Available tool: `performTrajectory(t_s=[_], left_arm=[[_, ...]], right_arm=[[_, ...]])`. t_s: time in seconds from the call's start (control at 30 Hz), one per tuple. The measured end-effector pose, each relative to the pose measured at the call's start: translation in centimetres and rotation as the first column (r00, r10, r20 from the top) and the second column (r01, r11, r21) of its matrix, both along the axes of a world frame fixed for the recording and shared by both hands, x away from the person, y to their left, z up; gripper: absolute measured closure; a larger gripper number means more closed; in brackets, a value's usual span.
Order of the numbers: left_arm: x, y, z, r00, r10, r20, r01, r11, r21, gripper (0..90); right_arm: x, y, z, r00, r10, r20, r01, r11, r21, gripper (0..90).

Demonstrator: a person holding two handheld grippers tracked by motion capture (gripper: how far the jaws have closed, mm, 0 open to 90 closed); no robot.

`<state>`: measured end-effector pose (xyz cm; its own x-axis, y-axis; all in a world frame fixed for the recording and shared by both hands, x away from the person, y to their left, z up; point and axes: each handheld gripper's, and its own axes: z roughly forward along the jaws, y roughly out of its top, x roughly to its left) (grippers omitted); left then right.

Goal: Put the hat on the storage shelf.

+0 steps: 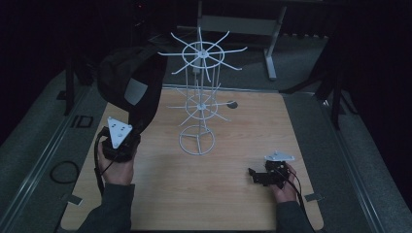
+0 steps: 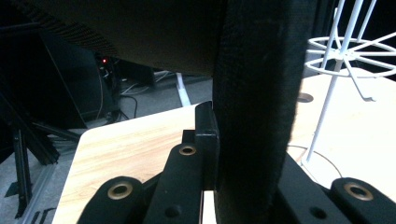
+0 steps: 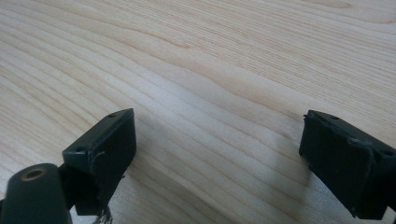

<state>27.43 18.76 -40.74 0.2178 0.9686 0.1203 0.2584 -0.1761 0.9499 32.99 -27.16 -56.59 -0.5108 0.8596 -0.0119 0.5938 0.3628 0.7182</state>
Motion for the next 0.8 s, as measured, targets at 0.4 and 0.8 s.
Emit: performTrajectory(t_s=[0.4,0.8], left_arm=[[-0.07,-0.33,-0.21,0.9998,-0.021,-0.001,0.021,0.9997,0.013,86.7],[-0.3,-0.5,-0.31,0.9996,-0.026,0.007,0.025,0.9995,0.018,86.7]], right_arm=[[0.0,0.0,0.0,1.0,-0.001,0.0,0.001,1.0,0.0,10.8],[0.0,0.0,0.0,1.0,-0.001,0.0,0.001,1.0,0.001,10.8]])
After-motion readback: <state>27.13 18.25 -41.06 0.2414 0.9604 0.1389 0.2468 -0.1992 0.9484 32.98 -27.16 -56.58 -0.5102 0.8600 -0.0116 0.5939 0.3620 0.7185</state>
